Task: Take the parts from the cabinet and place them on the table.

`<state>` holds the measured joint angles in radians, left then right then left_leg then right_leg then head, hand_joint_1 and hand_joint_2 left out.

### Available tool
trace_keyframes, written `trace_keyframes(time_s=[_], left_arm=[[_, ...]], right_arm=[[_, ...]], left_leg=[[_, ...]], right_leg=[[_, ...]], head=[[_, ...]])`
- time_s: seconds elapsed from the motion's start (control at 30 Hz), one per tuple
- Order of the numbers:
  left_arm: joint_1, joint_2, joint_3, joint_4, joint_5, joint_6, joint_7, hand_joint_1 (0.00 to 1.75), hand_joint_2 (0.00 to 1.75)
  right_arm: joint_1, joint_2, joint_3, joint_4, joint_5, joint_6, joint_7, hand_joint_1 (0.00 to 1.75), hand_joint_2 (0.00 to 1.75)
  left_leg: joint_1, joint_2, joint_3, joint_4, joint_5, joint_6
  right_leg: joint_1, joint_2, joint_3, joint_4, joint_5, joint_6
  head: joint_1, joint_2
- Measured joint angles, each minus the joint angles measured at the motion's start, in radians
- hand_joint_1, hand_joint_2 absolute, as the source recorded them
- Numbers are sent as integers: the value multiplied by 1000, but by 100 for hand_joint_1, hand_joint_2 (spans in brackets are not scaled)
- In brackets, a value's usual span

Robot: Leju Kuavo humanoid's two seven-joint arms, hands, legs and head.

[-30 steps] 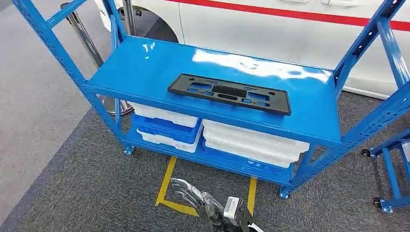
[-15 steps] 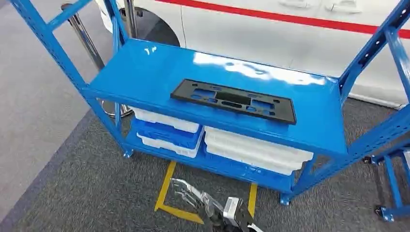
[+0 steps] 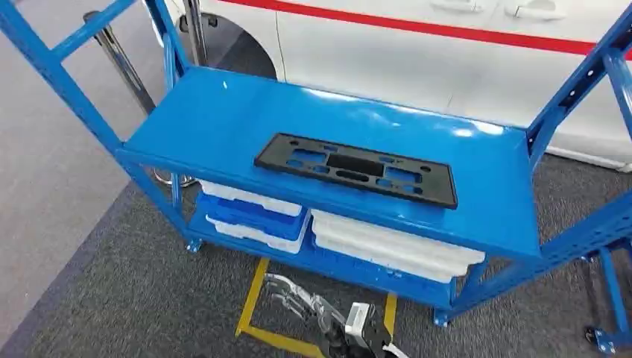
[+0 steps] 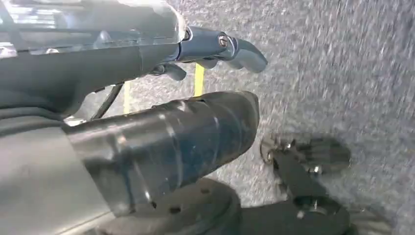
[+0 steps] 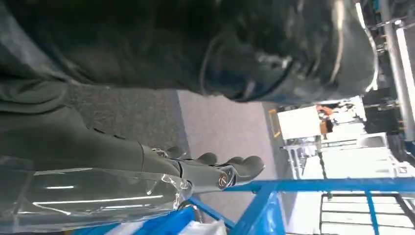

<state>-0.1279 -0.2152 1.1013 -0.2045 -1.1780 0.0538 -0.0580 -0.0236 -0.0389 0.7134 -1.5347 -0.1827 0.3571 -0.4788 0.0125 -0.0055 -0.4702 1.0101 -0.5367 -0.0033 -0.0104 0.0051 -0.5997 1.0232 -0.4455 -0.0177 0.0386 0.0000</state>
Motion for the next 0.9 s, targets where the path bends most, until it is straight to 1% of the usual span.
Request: trace_keyframes(time_s=[0.03,0.07,0.1,0.13,0.17,0.2,0.23,0.3,0.33,0.37,0.4,0.43,0.47,0.5,0.53,0.57,0.6,0.63,0.67,0.7,0.73,0.77,0.8,0.83,0.87,0.9], left_arm=[[0,0,0,0,0,0,-1,0,0],[-2,0,0,0,0,0,-1,0,0],[-2,0,0,0,0,0,-1,0,0],[-1,0,0,0,0,0,-1,0,0],[1,0,0,0,0,0,-1,0,0],[4,0,0,0,0,0,0,0,0],[6,0,0,0,0,0,0,0,0],[6,0,0,0,0,0,0,0,0],[8,0,0,0,0,0,0,0,0],[8,3,0,0,0,0,0,0,0],[7,3,0,0,0,0,-1,0,0],[9,3,0,0,0,-1,-1,0,0],[10,3,0,0,0,-2,-1,0,0],[11,3,0,0,0,-5,-2,0,0],[10,3,0,0,-1,-7,-3,0,0],[8,3,0,0,-1,-7,-4,0,0],[6,3,0,0,-1,-7,-5,0,0],[6,3,0,0,-1,-8,-6,0,0],[7,4,0,0,-1,-8,-8,0,0],[8,4,0,0,-1,-8,-8,0,0],[9,4,0,0,-1,-8,-8,0,0],[9,4,0,0,-1,-8,-9,0,0],[9,4,0,0,-2,-9,-10,0,0],[12,3,0,0,-3,-9,-11,0,0],[9,0,-1,3,-3,-9,-11,0,0],[7,0,-1,3,-3,-9,-11,0,0]], right_arm=[[-1,0,0,0,0,0,0,0,0],[-3,1,0,0,0,0,0,0,0],[-3,2,0,0,0,0,0,0,0],[-1,1,0,1,0,0,0,0,0],[0,1,0,1,0,0,0,0,0],[0,1,0,1,0,0,0,0,0],[0,2,0,1,0,0,0,0,0],[-1,2,0,1,0,0,0,0,0],[0,1,0,1,0,0,0,0,0],[1,1,0,3,0,0,0,0,0],[0,1,0,3,0,1,0,0,0],[1,2,1,3,0,1,0,0,0],[1,2,1,3,0,1,0,0,0],[-1,2,1,2,0,1,0,0,0],[-2,1,1,2,0,1,-1,0,0],[-4,1,1,1,0,1,-1,0,0],[-4,1,1,1,-1,1,-1,0,0],[-3,1,1,2,0,2,-1,0,0],[-1,0,1,2,-1,2,-1,0,0],[0,0,1,2,-1,2,-1,0,0],[0,0,1,2,-1,2,-1,0,0],[0,0,1,2,-1,2,-1,0,0],[0,0,1,2,-1,2,-1,0,0],[0,0,1,2,-2,3,-2,0,0],[1,-2,0,3,-3,4,-3,0,0],[1,-2,1,4,-3,6,-3,0,0]], left_leg=[[1,0,-11,44,-6,-1],[1,0,-53,117,-31,-4],[1,0,-103,195,-65,-7],[1,0,-149,260,-98,-9],[1,1,-187,302,-116,-10],[1,0,-206,305,-107,-10],[0,0,-207,267,-71,-7],[-2,0,-169,109,56,6],[-6,3,-157,33,128,18],[-15,4,-162,39,93,18],[-17,1,-153,37,84,24],[-18,1,-155,33,98,30],[-15,2,-145,28,93,37],[-9,-1,-125,15,94,41],[-8,0,-110,6,92,45],[-7,0,-101,0,87,52],[-8,-1,-95,-2,82,55],[-8,-1,-88,-2,74,56],[-8,-1,-79,-2,65,56],[-8,-2,-67,-2,55,55],[-8,-3,-52,-2,44,54],[-8,-3,-35,-2,33,53],[-9,-3,-17,-2,22,50],[-8,-3,-17,-6,12,48],[-11,-5,-2,6,3,42],[-10,-9,-9,2,-2,34]], right_leg=[[1,-4,16,-5,-6,-8],[1,-5,25,-7,-13,-14],[1,-5,32,-7,-20,-16],[3,-5,39,-7,-28,-17],[5,-4,47,-7,-36,-18],[6,-1,58,-7,-44,-18],[7,2,73,-7,-55,-17],[9,2,108,-7,-79,-14],[9,1,112,-10,-91,-10],[12,4,123,-5,-98,-4],[12,5,118,-3,-106,6],[12,4,131,-2,-108,12],[13,3,134,-1,-105,15],[16,3,136,4,-108,18],[11,1,121,45,-102,23],[9,0,84,104,-107,29],[6,0,35,174,-127,36],[4,0,-15,236,-158,42],[4,0,-60,284,-194,43],[3,0,-89,298,-204,45],[4,0,-98,271,-184,45],[4,0,-88,211,-139,42],[6,0,-70,129,-71,35],[12,0,-56,53,13,23],[20,3,-68,24,46,15],[21,2,-65,20,28,11]], head=[[1,0],[-2,0],[-1,0],[-2,0],[-1,0],[-2,0],[-1,0],[-1,0],[0,0],[3,0],[-2,0],[-1,0],[-2,0],[-2,0],[1,0],[3,0],[3,0],[2,0],[3,0],[2,0],[3,0],[3,0],[3,0],[3,0],[-1,0],[0,0]])
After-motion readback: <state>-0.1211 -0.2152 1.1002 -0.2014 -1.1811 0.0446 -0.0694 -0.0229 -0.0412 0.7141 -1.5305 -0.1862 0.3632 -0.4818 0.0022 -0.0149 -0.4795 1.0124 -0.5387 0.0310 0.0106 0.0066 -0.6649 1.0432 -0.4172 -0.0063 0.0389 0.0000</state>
